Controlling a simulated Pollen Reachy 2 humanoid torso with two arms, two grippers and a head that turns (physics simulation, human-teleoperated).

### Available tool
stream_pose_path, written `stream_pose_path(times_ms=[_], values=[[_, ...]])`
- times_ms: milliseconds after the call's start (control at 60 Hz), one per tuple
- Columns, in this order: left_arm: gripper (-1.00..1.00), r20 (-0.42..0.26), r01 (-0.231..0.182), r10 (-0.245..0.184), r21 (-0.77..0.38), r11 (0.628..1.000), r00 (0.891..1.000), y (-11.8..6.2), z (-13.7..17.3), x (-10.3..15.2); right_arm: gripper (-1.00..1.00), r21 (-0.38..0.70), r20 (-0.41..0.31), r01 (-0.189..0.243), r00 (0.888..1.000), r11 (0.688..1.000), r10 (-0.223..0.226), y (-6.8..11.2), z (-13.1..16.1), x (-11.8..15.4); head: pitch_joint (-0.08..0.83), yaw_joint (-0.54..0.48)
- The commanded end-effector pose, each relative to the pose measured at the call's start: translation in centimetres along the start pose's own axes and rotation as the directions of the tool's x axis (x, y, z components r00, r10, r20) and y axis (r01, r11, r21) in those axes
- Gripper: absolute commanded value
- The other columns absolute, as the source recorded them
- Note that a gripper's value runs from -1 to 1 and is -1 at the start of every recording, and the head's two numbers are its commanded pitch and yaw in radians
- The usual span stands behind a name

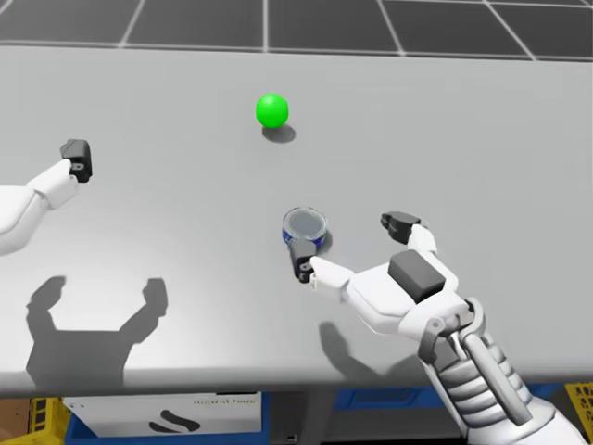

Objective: Watch the red light. When it turns green, pick up the object.

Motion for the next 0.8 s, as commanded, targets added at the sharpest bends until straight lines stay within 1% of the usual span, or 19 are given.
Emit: stream_pose_path(times_ms=[17,83,100,117,183,233,317,367,483,550,583,667,717,733,800], values=[[-1.0,-0.005,0.0,0.0,-0.004,1.0,1.0,-0.1,0.0,-0.1,-1.0,0.08,-0.049,0.043,0.998,0.996,-0.039,1.9,-2.4,-1.1,0.675,-0.07],[-1.0,-0.006,0.001,-0.001,-0.005,1.0,1.0,-0.1,0.0,-0.1,-1.0,0.083,-0.069,0.044,0.997,0.996,-0.038,1.7,-3.4,-1.3,0.678,-0.08],[-1.0,-0.007,0.001,-0.001,-0.005,1.0,1.0,-0.1,0.0,-0.1,-1.0,0.081,-0.074,0.049,0.996,0.996,-0.043,1.6,-3.6,-1.2,0.679,-0.08],[-1.0,-0.007,0.001,-0.001,-0.006,1.0,1.0,-0.1,0.0,-0.1,-1.0,0.078,-0.084,0.063,0.995,0.995,-0.056,1.5,-4.1,-1.3,0.68,-0.08],[-1.0,-0.008,0.0,-0.001,-0.005,1.0,1.0,-0.2,0.0,-0.1,-1.0,0.067,-0.09,0.066,0.994,0.996,-0.06,1.1,-5.2,-1.3,0.68,-0.08],[-1.0,-0.007,0.0,0.0,-0.004,1.0,1.0,-0.2,0.0,-0.1,-1.0,0.065,-0.096,0.08,0.993,0.995,-0.074,0.9,-6.1,-1.3,0.681,-0.08],[-1.0,-0.006,0.0,0.0,-0.003,1.0,1.0,-0.3,0.0,-0.1,-1.0,0.061,-0.104,0.082,0.992,0.995,-0.075,0.8,-7.3,-1.5,0.681,-0.09],[-1.0,-0.006,0.0,0.0,-0.003,1.0,1.0,-0.3,0.0,-0.1,-1.0,0.059,-0.107,0.061,0.993,0.996,-0.054,0.8,-8.0,-1.8,0.682,-0.09],[-1.0,-0.006,0.0,0.0,-0.002,1.0,1.0,-0.4,0.1,-0.1,-1.0,0.076,-0.137,0.08,0.988,0.994,-0.069,1.0,-9.7,-2.1,0.684,-0.09],[-1.0,-0.006,0.0,0.0,-0.002,1.0,1.0,-0.4,0.1,-0.1,-1.0,0.078,-0.141,0.066,0.988,0.995,-0.054,1.2,-10.4,-2.4,0.685,-0.09],[-1.0,-0.006,0.0,0.0,-0.002,1.0,1.0,-0.4,0.1,-0.1,-1.0,0.084,-0.149,0.071,0.987,0.994,-0.058,1.3,-10.7,-2.5,0.686,-0.09],[-1.0,-0.006,0.001,-0.001,-0.003,1.0,1.0,-0.4,0.1,-0.1,-1.0,0.094,-0.145,0.064,0.988,0.994,-0.05,1.6,-11.3,-2.7,0.688,-0.09],[-1.0,-0.007,0.002,-0.002,-0.004,1.0,1.0,-0.4,0.1,-0.1,-1.0,0.096,-0.142,0.046,0.989,0.994,-0.033,1.8,-11.8,-2.7,0.687,-0.09],[-1.0,-0.006,0.002,-0.002,-0.004,1.0,1.0,-0.5,0.1,-0.1,-1.0,0.098,-0.143,0.028,0.99,0.995,-0.014,2.0,-12.0,-2.8,0.687,-0.09],[-1.0,-0.007,0.003,-0.003,-0.002,1.0,1.0,-0.4,0.1,-0.1,-1.0,0.098,-0.153,0.012,0.988,0.995,0.003,2.3,-12.4,-3.0,0.686,-0.09]])
